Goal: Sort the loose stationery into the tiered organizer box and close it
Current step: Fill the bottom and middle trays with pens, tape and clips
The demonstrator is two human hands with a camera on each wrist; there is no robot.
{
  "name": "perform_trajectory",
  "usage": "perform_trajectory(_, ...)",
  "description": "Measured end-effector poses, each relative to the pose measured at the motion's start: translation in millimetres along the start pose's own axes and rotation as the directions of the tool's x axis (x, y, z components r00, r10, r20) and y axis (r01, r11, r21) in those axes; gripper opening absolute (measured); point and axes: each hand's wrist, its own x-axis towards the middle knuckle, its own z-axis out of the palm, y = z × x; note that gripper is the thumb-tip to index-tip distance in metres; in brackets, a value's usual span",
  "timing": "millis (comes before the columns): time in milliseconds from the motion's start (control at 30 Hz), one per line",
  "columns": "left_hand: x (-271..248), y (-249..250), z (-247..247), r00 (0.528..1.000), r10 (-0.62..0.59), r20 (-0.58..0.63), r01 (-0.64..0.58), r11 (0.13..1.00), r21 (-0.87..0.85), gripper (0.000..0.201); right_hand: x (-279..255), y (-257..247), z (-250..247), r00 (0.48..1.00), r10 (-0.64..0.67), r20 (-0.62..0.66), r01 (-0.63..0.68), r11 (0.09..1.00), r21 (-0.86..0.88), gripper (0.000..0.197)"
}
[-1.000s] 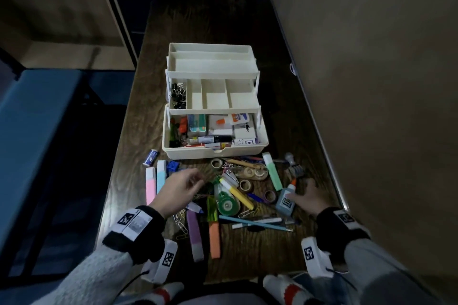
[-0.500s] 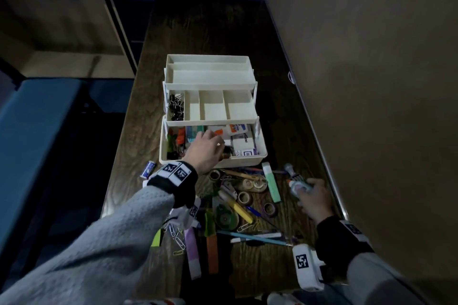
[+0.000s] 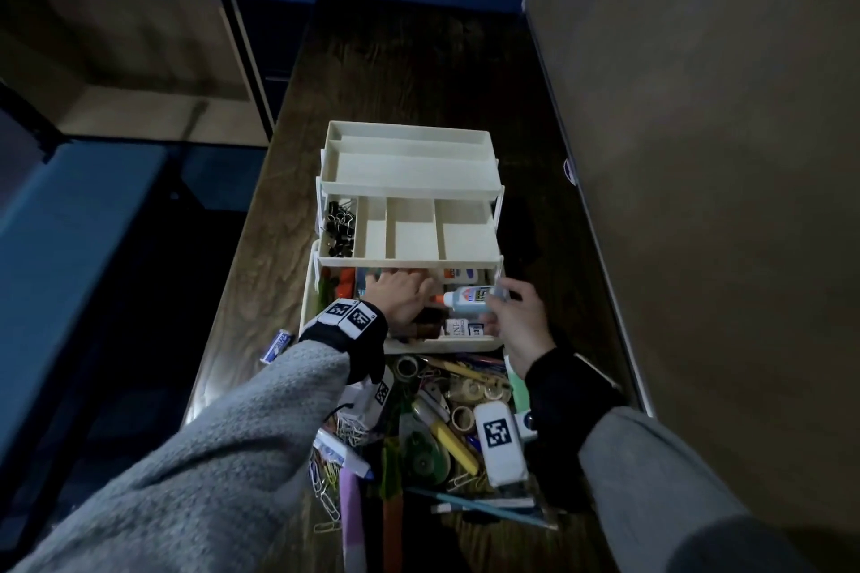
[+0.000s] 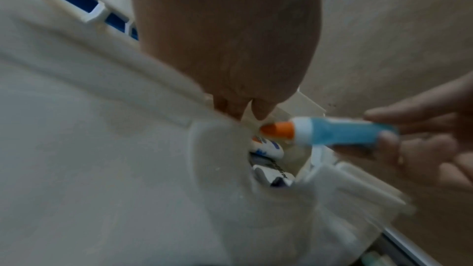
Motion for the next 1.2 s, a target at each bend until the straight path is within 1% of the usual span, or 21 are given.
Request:
perform_trajectory(67,1,-3,-2,1.000,0.010,-0.021,-0.012,0.997,-0.081,0.045,7,0,11,1.000,0.023,-0.002,-0.023,1.000,-0.012,0.040)
perform_trajectory(133,2,-5,-2,0.999,0.026,-0.035,-0.030,0.992,-0.121,0.043,13,0,18,1.000,0.027,-0.008,-0.027,1.000,-0.015,0.050)
perform_trajectory(167,3,-6,-2,0.999,0.037,-0.034,-0.041,0.991,-0.125,0.041,14,0,21,0.999,0.032,-0.004,-0.032,0.999,-0.005,0.053)
perform_trajectory(267,3,-6,0,0.995,0.090,-0.035,-0.093,0.993,-0.078,0.037,14,2,26,0.998,0.058,0.026,-0.058,0.998,-0.034,0.050)
perform_trajectory(333,5,-6,2,0.991,0.123,-0.047,-0.124,0.992,-0.018,0.038,11,3,25,0.997,0.051,0.051,-0.043,0.989,-0.143,0.047)
perform_trajectory(400,7,-5,5,0.987,0.144,-0.067,-0.144,0.990,0.005,0.038,10,2,23,0.997,-0.002,0.074,0.026,0.948,-0.318,0.044)
perform_trajectory(467,8,-3,7,0.983,0.163,-0.079,-0.162,0.987,0.013,0.036,8,-2,23,0.990,-0.061,0.128,0.120,0.840,-0.529,0.039)
perform_trajectory(567,10,-2,11,0.978,0.179,-0.108,-0.171,0.983,0.073,0.036,6,-6,26,0.965,-0.055,0.257,0.238,0.596,-0.767,0.030)
perform_trajectory(633,11,-1,13,0.975,0.182,-0.131,-0.168,0.979,0.116,0.037,4,-7,28,0.950,-0.037,0.311,0.292,0.464,-0.836,0.029)
perform_trajectory(700,13,-1,15,0.972,0.183,-0.144,-0.164,0.977,0.138,0.037,4,-5,30,0.948,-0.027,0.317,0.301,0.402,-0.865,0.035)
perform_trajectory(767,15,1,16,0.973,0.177,-0.146,-0.157,0.978,0.137,0.033,6,-4,32,0.954,-0.014,0.298,0.282,0.375,-0.883,0.043)
perform_trajectory(800,16,2,16,0.974,0.174,-0.145,-0.156,0.979,0.132,0.032,7,-4,33,0.952,0.007,0.307,0.283,0.367,-0.886,0.044)
perform_trajectory(900,19,6,15,0.972,0.180,-0.153,-0.163,0.980,0.117,0.030,10,-7,34,0.932,0.057,0.359,0.319,0.343,-0.883,0.039)
perform_trajectory(1000,20,10,17,0.968,0.169,-0.186,-0.153,0.983,0.099,0.027,16,-9,32,0.934,0.072,0.349,0.301,0.365,-0.881,0.039)
perform_trajectory(1067,19,12,18,0.965,0.161,-0.207,-0.145,0.985,0.088,0.028,19,-9,33,0.925,0.095,0.367,0.311,0.365,-0.878,0.042)
perform_trajectory(1200,15,14,15,0.962,0.156,-0.225,-0.141,0.987,0.081,0.032,20,-8,31,0.901,0.176,0.397,0.322,0.341,-0.883,0.046)
